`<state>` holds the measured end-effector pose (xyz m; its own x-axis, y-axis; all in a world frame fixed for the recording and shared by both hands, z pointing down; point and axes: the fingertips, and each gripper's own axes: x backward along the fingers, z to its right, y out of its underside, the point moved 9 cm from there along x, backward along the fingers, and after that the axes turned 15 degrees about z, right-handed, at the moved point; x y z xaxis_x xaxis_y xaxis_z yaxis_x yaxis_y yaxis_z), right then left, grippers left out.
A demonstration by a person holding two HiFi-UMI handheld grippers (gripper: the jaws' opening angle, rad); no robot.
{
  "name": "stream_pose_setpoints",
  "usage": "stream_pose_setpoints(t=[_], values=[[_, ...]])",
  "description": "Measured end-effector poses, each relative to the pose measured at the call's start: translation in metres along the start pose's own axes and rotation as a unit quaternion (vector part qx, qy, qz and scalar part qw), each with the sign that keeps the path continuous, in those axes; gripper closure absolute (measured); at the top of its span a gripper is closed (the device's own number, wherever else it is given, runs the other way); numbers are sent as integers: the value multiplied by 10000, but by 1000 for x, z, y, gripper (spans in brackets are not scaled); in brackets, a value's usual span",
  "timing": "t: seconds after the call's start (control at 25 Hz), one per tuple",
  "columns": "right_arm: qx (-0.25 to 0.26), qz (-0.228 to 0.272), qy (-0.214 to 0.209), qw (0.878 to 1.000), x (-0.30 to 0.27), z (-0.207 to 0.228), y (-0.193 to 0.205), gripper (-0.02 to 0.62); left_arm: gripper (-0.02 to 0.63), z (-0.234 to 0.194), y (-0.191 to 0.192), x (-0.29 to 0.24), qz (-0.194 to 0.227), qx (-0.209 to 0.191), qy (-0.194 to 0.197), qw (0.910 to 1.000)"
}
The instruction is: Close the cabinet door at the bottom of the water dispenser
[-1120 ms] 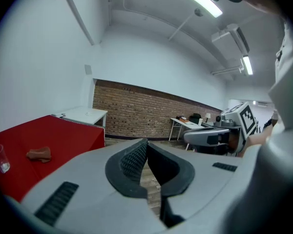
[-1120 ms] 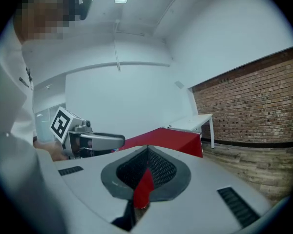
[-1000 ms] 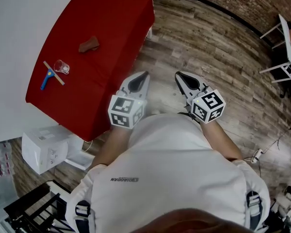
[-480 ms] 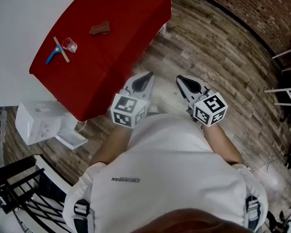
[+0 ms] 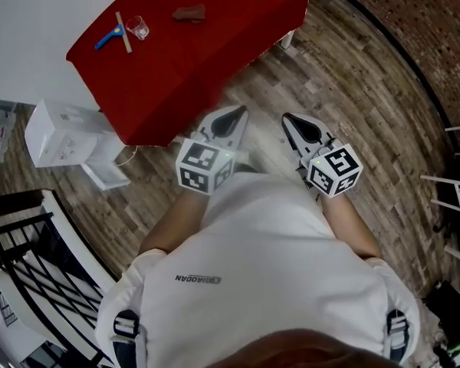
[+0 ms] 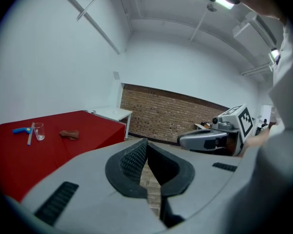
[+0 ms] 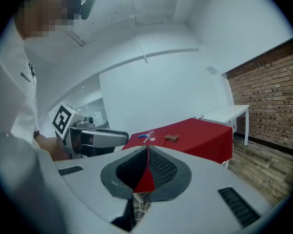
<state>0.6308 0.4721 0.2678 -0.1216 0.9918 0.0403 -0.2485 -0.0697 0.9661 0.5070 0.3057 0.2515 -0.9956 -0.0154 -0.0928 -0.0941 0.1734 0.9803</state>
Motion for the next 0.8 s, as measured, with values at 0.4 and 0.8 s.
stream_pose_setpoints(t=[0.4, 0.8], values=[[-158, -130, -592, 9980, 25, -16, 20, 572, 609, 30, 22, 56, 130, 78, -909, 9957], [-272, -230, -1370, 9899, 8, -43, 27, 572, 610, 30, 25, 127, 289, 86, -2103, 9772]])
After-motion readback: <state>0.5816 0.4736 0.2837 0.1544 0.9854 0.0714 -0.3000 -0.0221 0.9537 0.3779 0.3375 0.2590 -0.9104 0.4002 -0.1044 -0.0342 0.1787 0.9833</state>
